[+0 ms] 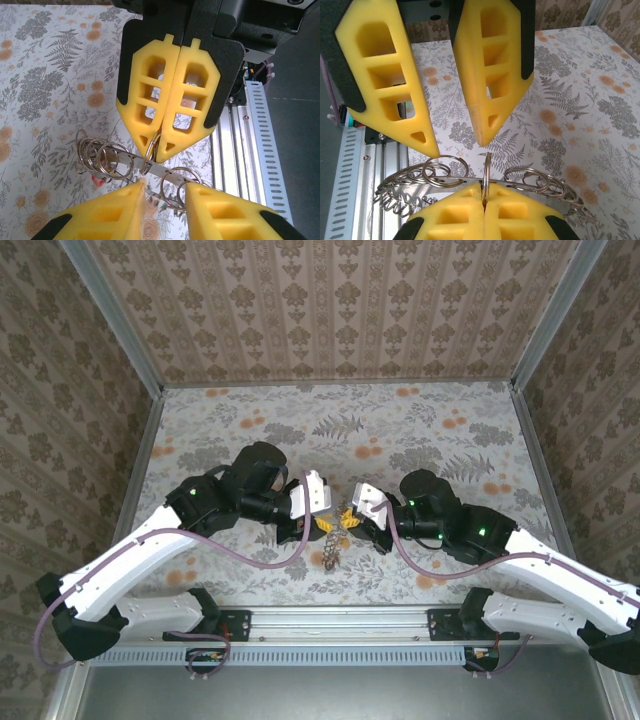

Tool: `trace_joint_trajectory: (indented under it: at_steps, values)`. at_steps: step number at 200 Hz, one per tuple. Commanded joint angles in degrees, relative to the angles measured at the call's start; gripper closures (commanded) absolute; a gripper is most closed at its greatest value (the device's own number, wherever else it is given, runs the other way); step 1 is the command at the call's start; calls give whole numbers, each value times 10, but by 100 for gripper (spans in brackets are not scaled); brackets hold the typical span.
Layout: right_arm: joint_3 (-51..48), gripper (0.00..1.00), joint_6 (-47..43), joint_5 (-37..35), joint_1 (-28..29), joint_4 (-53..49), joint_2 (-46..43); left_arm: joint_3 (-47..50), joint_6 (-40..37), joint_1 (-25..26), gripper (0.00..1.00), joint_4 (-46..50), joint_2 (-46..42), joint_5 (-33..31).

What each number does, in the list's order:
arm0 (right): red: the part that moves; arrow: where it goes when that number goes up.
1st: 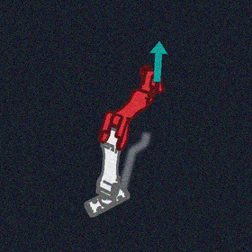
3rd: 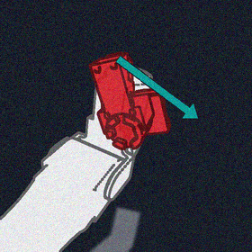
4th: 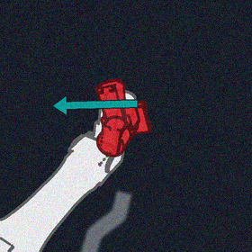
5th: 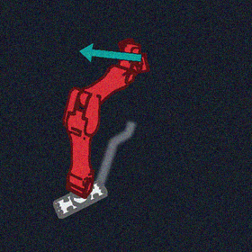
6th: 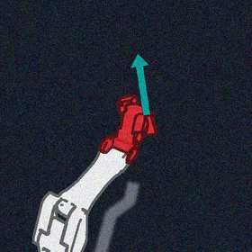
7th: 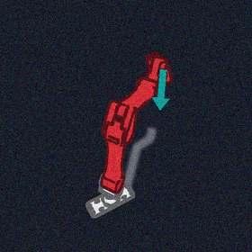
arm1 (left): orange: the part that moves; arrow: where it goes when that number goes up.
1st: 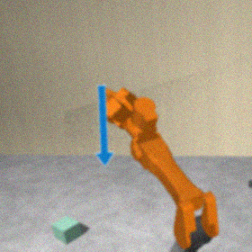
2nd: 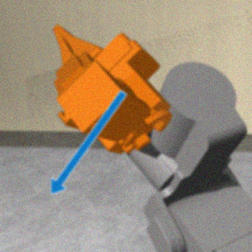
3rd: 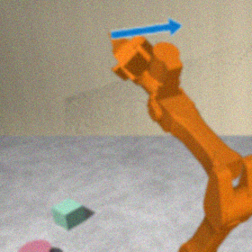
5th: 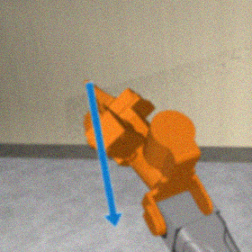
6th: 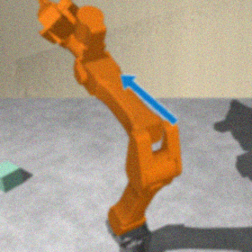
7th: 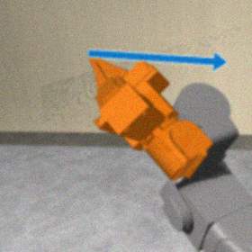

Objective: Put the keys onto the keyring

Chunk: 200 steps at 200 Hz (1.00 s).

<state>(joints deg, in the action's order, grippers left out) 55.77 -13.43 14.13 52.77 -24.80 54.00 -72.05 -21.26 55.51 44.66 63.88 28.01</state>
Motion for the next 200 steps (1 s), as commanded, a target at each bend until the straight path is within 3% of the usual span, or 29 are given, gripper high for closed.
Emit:
trace_joint_trajectory:
  at_steps: [1, 84, 144, 163, 191, 200]
  values:
    - [30, 100, -6, 12, 4, -1, 3, -17, -19, 4, 71, 13, 2, -1]
    - [31, 100, -2, 42, 4, -3, 8, -20, -23, -5, 61, -10, 5, 11]
    - [27, 100, 0, 56, 4, 10, 9, -18, -23, -6, 62, -39, 31, 44]
    - [25, 100, -1, 53, 4, 11, 3, -17, -23, -6, 68, -41, 40, 52]
    - [18, 100, 0, 49, 4, 16, -9, 1, -13, -8, 99, -58, 28, 64]
    - [15, 100, 1, 48, 4, 19, -12, 8, -8, -10, 100, -65, 20, 69]
